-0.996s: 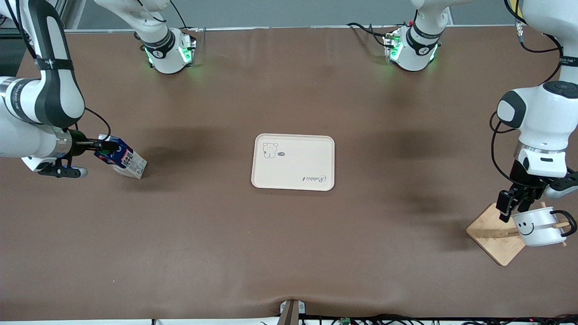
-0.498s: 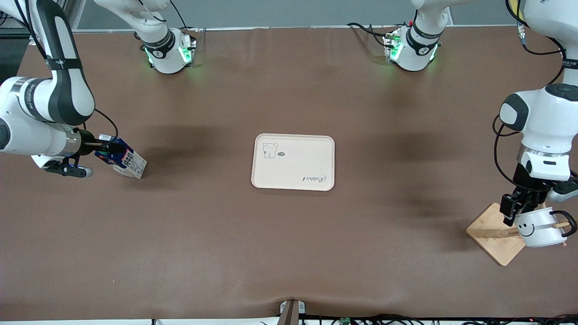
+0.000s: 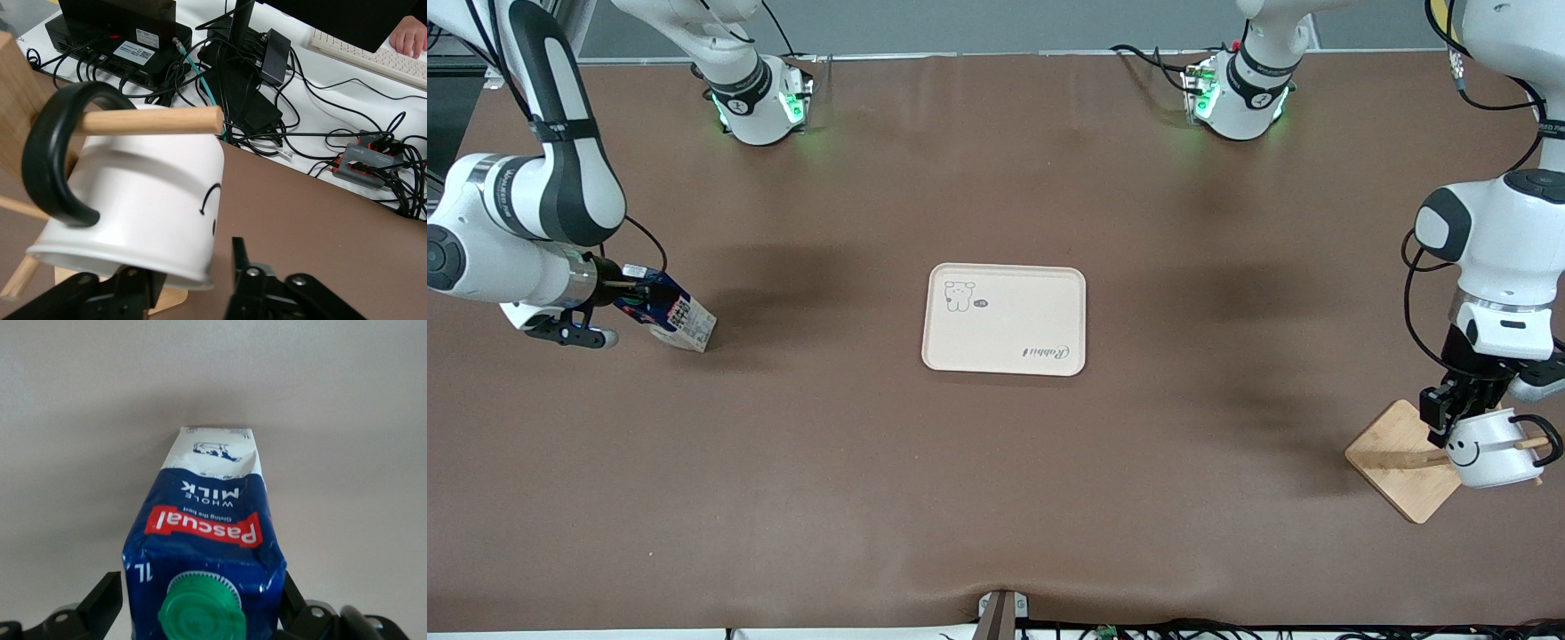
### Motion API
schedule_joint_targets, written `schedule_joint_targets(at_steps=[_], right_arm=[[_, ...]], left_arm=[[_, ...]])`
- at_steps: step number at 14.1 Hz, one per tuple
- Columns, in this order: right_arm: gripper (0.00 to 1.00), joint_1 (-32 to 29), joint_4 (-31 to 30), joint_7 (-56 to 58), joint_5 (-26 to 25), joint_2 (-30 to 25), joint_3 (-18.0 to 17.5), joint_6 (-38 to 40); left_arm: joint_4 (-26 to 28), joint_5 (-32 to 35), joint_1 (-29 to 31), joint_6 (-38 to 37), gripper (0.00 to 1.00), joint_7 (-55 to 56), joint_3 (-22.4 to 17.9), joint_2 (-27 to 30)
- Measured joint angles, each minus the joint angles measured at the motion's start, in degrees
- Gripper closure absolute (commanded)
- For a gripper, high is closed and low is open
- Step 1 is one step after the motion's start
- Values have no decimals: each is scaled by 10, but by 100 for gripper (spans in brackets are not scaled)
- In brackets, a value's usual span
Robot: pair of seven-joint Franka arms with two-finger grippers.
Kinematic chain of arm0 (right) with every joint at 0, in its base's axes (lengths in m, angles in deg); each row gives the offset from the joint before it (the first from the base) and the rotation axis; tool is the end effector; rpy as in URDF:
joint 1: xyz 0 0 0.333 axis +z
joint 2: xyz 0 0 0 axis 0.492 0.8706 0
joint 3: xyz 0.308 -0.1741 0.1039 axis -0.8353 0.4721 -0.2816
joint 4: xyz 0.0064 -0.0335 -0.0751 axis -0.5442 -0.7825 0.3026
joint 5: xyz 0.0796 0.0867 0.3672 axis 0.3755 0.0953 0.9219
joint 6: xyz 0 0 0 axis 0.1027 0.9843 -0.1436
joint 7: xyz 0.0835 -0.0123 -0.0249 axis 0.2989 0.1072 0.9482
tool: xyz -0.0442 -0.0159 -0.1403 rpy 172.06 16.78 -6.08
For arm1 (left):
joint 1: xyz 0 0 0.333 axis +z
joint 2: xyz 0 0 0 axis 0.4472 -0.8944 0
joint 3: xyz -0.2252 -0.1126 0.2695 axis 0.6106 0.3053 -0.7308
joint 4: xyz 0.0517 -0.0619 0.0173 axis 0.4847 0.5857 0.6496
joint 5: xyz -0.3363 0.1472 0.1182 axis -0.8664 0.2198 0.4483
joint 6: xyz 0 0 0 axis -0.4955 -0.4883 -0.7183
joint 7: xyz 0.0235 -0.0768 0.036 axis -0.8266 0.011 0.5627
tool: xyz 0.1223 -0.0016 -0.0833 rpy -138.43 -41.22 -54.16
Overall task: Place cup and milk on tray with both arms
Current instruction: 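Lift the mug off the stand with the left gripper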
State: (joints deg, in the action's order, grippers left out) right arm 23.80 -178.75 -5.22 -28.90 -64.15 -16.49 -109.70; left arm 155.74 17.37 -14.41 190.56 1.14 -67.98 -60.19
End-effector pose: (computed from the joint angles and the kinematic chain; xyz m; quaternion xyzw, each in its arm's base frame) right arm 0.5235 -0.0681 0.3372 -0.9861 0.0942 0.1367 0.0079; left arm 0.6702 0.0835 0.4008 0.9160 0.1842 0.3558 0.0226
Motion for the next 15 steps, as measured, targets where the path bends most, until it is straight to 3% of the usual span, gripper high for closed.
schedule_joint_targets(at_steps=[2, 3, 4, 5, 6, 7, 11, 15], right_arm=[[0, 0, -25, 0, -1, 0, 1, -40], [0, 0, -32, 0, -3, -2, 1, -52], [16, 0, -34, 0, -3, -5, 2, -54], [47, 0, -36, 0, -3, -7, 2, -54], [70, 0, -36, 0, -3, -9, 3, -54], [84, -1, -36, 0, -3, -11, 3, -54], [100, -3, -37, 0, -3, -14, 3, -54], [100, -4, -36, 0, -3, -14, 3, -52]], left_arm=[[-2, 2, 0, 0, 96, 0, 0, -1], [-3, 4, 0, 0, 100, 0, 1, -1], [-4, 6, -1, 0, 100, 0, 1, -1], [-6, 8, -2, 3, 100, 0, 2, -1], [-8, 8, -3, 3, 100, 0, 2, -2], [-8, 8, -3, 3, 100, 0, 3, -2], [-12, 11, -11, 3, 100, 0, 5, -1], [-18, 11, -30, -48, 100, 0, 7, 17]])
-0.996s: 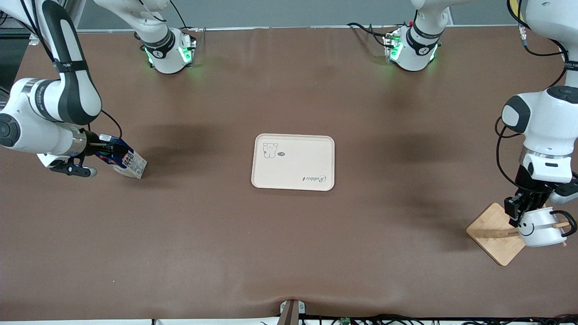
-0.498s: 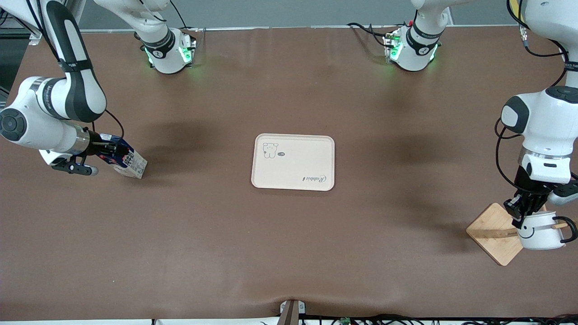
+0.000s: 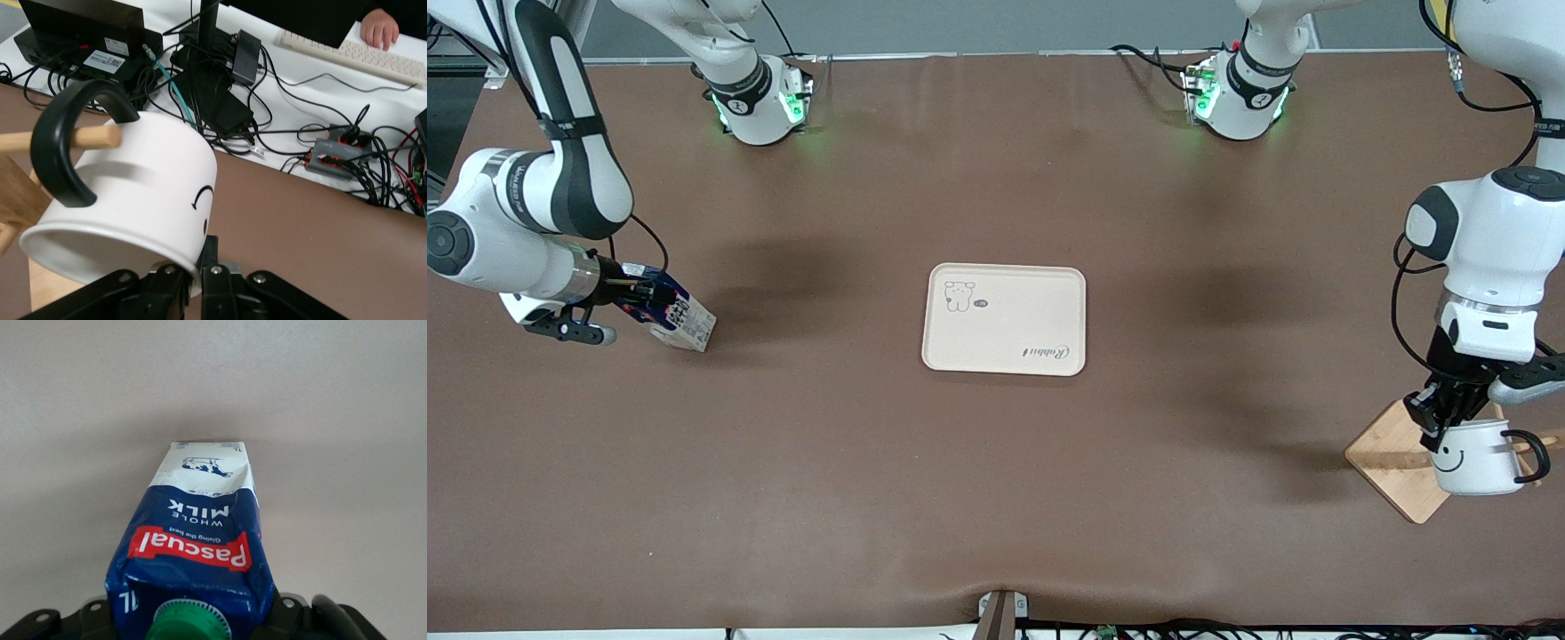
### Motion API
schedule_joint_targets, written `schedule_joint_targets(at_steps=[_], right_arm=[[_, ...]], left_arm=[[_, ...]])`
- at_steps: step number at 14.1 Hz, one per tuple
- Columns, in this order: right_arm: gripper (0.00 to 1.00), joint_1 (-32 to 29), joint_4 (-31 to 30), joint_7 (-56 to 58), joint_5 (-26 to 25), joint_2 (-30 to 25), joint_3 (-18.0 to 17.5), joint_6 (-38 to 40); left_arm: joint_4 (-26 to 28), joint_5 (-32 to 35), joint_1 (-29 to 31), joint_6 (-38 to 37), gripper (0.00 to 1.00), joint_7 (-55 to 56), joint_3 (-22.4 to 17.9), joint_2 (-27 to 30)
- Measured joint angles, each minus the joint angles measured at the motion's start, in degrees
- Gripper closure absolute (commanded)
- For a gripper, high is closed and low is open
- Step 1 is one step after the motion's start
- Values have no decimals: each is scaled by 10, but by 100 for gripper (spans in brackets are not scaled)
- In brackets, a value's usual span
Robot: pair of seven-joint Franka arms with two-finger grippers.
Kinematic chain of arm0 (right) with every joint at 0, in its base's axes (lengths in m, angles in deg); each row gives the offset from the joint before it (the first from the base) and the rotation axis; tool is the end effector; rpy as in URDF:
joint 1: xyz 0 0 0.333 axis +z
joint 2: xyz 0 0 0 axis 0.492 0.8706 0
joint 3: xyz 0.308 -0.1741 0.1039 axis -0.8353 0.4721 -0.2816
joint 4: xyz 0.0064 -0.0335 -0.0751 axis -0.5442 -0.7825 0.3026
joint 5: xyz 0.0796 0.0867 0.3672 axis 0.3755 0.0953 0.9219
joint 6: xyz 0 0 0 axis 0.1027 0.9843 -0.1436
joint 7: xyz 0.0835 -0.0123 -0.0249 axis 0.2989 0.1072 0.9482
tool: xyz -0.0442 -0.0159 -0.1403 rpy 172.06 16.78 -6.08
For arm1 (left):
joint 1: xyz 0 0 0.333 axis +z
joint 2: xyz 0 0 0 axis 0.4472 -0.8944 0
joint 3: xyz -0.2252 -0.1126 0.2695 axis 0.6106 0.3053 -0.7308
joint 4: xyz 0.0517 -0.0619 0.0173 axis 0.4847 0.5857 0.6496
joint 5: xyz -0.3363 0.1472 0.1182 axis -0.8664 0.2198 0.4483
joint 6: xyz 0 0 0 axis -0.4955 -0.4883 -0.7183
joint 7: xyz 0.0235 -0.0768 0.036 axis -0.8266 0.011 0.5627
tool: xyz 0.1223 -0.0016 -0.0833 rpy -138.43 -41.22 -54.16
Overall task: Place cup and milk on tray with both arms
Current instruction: 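Lift the mug off the stand with the left gripper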
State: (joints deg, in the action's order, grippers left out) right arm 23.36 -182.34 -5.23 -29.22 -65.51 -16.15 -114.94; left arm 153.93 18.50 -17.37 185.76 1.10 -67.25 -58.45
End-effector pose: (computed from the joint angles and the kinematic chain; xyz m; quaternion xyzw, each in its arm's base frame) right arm 0.5155 -0.0749 0.3299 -0.9888 0.1000 0.1107 0.0051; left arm 0.6751 0.0418 0.4233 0.9258 0.1495 0.3465 0.0223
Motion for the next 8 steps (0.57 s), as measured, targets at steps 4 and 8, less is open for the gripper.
schedule_joint_targets(at_steps=[4, 8], right_arm=[[100, -7, 6, 11, 0, 0, 2, 5], [100, -9, 68, 43, 0, 0, 4, 61]], left_arm=[[-5, 0, -12, -121, 100, 1, 16, 49], [-27, 0, -12, -276, 100, 20, 58, 99]])
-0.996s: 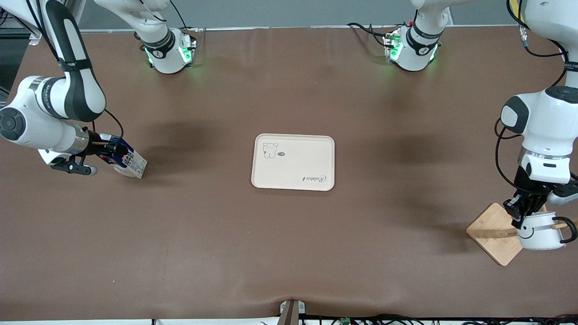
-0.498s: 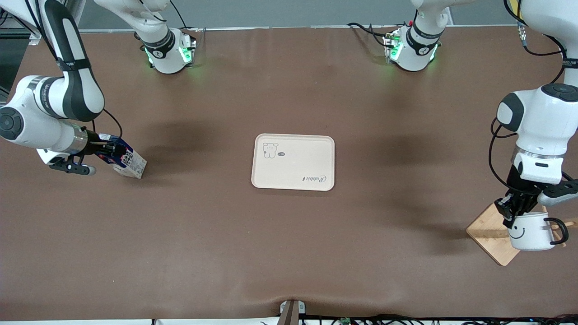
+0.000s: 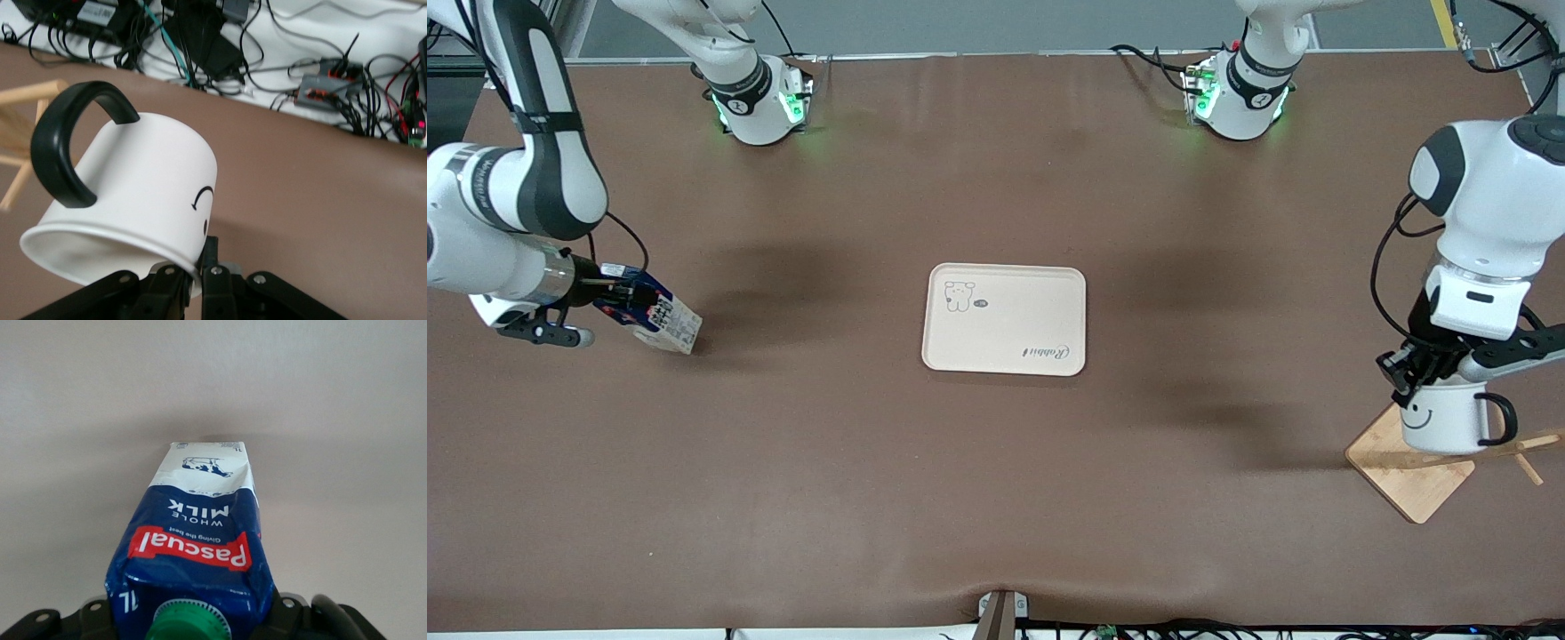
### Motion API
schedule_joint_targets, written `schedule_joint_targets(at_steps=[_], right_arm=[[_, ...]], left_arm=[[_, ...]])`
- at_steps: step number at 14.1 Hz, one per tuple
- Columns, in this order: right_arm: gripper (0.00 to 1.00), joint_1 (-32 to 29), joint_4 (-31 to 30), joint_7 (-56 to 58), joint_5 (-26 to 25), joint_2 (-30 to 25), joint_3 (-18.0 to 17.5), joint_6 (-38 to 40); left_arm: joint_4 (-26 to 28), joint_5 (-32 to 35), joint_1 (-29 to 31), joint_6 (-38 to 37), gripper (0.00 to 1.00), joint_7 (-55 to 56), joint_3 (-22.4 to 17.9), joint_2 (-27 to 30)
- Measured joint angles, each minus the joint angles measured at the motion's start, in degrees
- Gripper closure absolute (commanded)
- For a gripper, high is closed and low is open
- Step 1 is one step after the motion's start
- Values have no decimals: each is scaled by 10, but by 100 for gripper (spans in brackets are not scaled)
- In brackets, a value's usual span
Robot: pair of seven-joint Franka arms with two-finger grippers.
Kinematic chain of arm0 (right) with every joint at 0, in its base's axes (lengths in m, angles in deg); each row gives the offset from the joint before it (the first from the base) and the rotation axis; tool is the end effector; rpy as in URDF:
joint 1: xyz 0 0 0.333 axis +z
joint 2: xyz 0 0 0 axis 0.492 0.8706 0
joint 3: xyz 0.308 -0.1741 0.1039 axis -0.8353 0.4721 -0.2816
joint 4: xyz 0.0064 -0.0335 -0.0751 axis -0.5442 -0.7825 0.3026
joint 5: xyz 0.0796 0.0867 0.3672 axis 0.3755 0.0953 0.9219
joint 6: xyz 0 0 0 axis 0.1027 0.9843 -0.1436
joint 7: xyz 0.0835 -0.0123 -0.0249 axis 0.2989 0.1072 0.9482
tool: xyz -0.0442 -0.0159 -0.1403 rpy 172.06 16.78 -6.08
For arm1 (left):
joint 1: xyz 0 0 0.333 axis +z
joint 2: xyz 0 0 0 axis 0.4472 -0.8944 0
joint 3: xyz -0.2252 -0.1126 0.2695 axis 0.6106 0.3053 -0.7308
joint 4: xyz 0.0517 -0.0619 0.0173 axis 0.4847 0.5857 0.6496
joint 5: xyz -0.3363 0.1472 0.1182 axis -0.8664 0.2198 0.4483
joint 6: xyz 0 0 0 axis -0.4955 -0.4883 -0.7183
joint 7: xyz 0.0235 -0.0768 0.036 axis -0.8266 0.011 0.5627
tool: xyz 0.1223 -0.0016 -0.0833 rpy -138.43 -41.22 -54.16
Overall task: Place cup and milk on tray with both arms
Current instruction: 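Lift the mug off the stand with the left gripper, then carry the mug onto the tray with the left gripper while the right gripper lifts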
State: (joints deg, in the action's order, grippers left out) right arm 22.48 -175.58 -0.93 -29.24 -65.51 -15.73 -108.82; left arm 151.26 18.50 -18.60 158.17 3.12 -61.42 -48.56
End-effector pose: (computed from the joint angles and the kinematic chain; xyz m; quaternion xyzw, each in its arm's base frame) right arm 0.5356 -0.0899 0.3711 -0.9917 0.0738 0.1049 0.0095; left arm 0.6296 -0.0237 0.4876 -0.9638 -0.1349 -0.2299 0.0099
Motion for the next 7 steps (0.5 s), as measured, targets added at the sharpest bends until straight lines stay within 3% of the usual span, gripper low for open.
schedule_joint_targets(at_steps=[3, 7], right_arm=[[100, -1, 54, 28, 0, 2, 1, 47], [100, 1, 153, 49, 0, 25, -4, 152]], left_arm=[[-44, 0, -2, -126, 100, 76, 59, 4], [-71, -1, -10, -206, 100, 202, 146, -25]])
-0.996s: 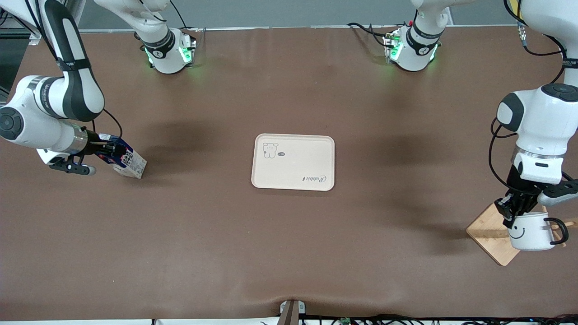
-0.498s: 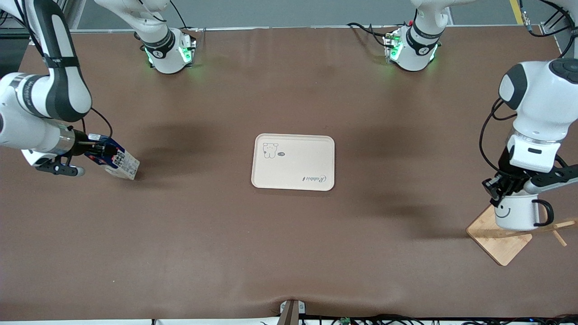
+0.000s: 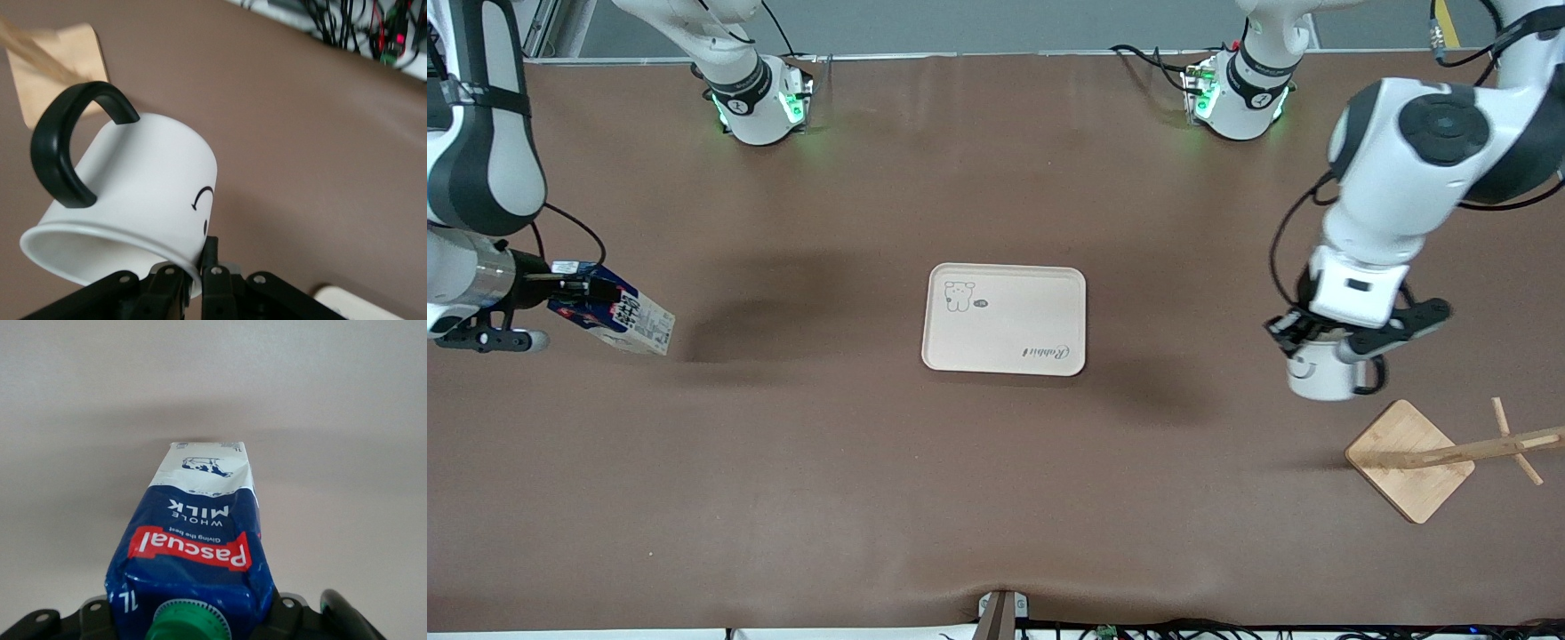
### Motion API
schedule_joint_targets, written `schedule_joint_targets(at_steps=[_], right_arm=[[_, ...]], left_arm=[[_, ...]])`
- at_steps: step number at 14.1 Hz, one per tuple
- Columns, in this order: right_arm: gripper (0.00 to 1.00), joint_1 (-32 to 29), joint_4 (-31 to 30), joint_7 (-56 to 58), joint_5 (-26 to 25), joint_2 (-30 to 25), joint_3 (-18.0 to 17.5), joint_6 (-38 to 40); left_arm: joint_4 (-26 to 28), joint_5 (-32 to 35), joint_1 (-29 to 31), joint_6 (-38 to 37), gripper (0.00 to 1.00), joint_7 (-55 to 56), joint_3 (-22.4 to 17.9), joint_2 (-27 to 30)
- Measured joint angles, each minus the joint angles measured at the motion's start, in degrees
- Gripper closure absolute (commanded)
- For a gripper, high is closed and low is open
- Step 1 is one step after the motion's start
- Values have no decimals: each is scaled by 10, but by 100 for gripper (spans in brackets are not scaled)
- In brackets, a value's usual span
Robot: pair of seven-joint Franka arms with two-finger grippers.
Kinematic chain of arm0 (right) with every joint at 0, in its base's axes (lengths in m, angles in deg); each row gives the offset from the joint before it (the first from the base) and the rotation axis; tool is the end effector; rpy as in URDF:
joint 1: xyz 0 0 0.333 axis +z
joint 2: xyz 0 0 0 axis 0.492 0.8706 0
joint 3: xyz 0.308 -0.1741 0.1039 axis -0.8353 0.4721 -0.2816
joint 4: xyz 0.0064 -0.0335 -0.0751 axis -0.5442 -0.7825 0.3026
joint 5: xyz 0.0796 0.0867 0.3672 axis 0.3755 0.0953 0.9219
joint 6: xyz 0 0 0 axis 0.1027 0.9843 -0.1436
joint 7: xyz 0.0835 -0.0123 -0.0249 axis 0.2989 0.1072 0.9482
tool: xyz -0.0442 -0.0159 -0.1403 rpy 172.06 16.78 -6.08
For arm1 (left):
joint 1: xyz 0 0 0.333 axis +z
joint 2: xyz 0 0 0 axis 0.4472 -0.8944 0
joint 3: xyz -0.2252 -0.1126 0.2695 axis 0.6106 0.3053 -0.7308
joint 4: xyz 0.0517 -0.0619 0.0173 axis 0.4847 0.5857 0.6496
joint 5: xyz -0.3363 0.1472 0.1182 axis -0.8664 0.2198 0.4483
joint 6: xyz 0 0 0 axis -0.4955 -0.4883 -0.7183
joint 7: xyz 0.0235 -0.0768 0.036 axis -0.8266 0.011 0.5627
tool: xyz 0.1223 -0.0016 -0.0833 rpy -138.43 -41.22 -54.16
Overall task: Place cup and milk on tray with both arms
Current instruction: 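Carry the mug onto the tray with the left gripper while the right gripper lifts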
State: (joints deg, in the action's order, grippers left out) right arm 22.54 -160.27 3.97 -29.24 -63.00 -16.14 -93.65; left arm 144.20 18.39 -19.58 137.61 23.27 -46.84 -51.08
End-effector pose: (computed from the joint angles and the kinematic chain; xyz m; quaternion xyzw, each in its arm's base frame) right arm 0.5695 -0.0899 0.4451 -0.9917 0.0265 0.1248 0.0162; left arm 0.5968 -0.1697 0.4831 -0.9741 -0.1994 -0.1067 0.0017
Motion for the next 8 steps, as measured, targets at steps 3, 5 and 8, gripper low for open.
schedule_joint_targets(at_steps=[3, 5, 8], right_arm=[[100, 12, 48, 1, 0, 20, -5, 28], [98, 27, 62, 1, 1, 25, -6, 42], [95, 67, 78, -6, 3, 26, -8, 81]], left_arm=[[-1, -25, -31, -19, 100, 81, 27, -40], [-6, -59, -63, -20, 100, 135, 30, -70], [-30, -123, -118, -20, 100, 220, 31, -120]])
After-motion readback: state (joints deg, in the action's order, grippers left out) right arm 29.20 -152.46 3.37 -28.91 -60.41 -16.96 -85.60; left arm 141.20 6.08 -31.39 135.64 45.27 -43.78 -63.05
